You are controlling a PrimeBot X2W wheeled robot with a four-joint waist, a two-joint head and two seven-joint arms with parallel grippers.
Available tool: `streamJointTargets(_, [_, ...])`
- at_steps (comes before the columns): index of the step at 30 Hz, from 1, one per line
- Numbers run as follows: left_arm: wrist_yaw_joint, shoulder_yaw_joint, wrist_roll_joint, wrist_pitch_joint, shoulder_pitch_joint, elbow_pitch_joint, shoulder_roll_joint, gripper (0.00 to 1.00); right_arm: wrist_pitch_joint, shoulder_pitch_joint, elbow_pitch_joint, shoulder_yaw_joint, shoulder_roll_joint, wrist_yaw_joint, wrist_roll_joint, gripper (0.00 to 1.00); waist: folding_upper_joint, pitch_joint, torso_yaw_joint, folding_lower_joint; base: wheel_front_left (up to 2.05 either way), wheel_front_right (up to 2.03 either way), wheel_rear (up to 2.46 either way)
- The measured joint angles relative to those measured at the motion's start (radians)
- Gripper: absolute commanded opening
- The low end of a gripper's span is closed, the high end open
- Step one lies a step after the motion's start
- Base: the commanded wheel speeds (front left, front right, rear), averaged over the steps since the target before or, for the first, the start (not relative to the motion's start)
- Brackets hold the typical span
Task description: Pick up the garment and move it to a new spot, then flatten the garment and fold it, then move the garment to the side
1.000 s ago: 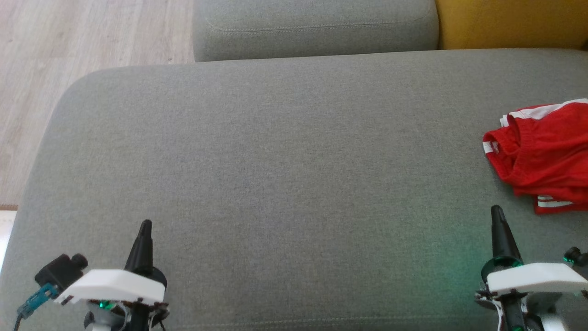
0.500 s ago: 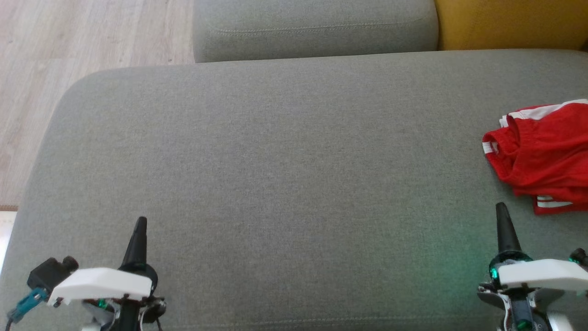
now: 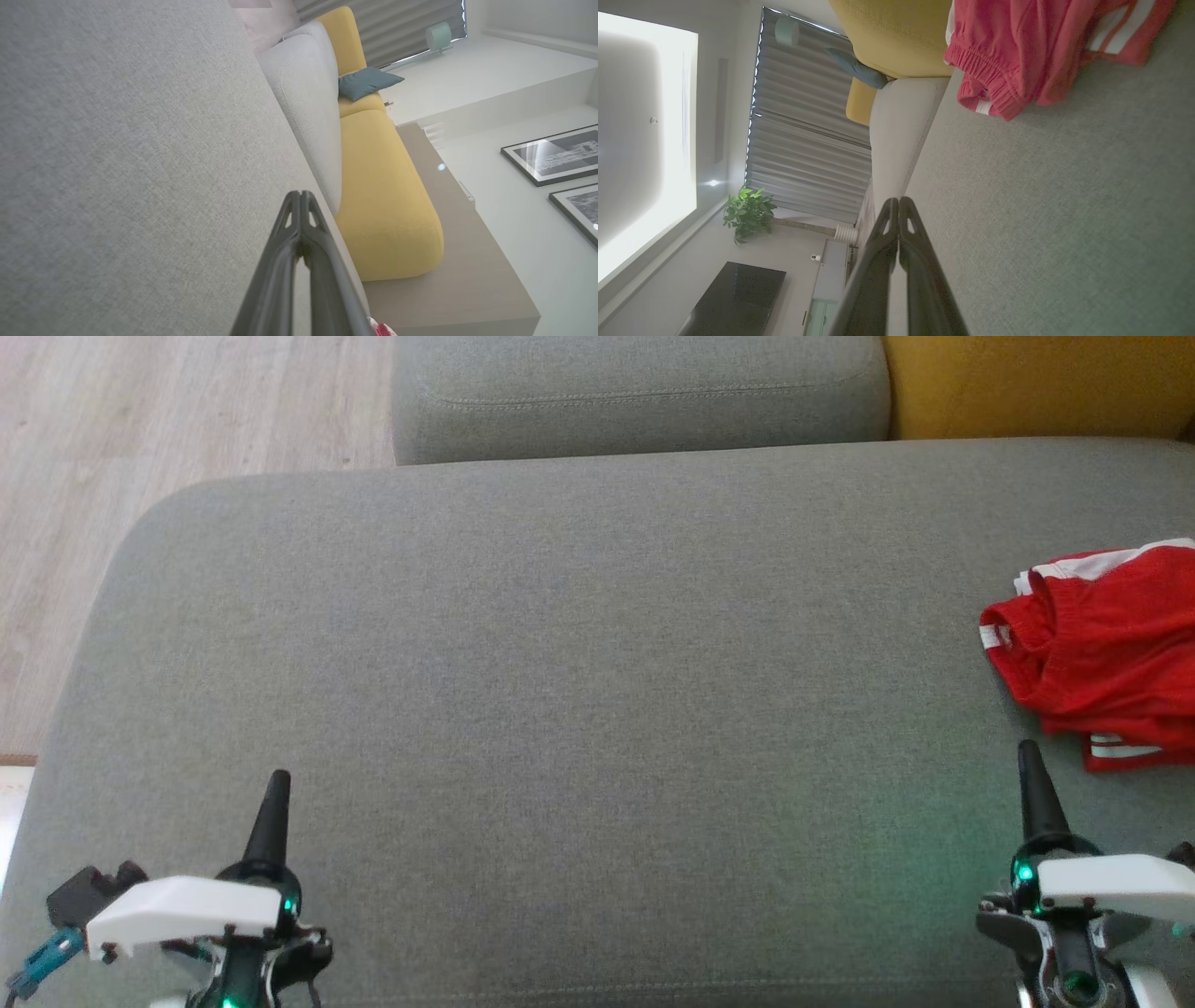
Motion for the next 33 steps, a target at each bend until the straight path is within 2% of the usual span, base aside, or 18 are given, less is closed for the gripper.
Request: streamJointTargets(33, [-0.052, 0.084, -0.369, 0.086, -0.044, 0.02, -0.023, 0.0, 0.041, -0.054, 0.042, -0.035, 0.0, 0.0, 0.365, 0.0, 0.0, -0.006, 0.0, 0.0, 0.0, 0.0, 0.0])
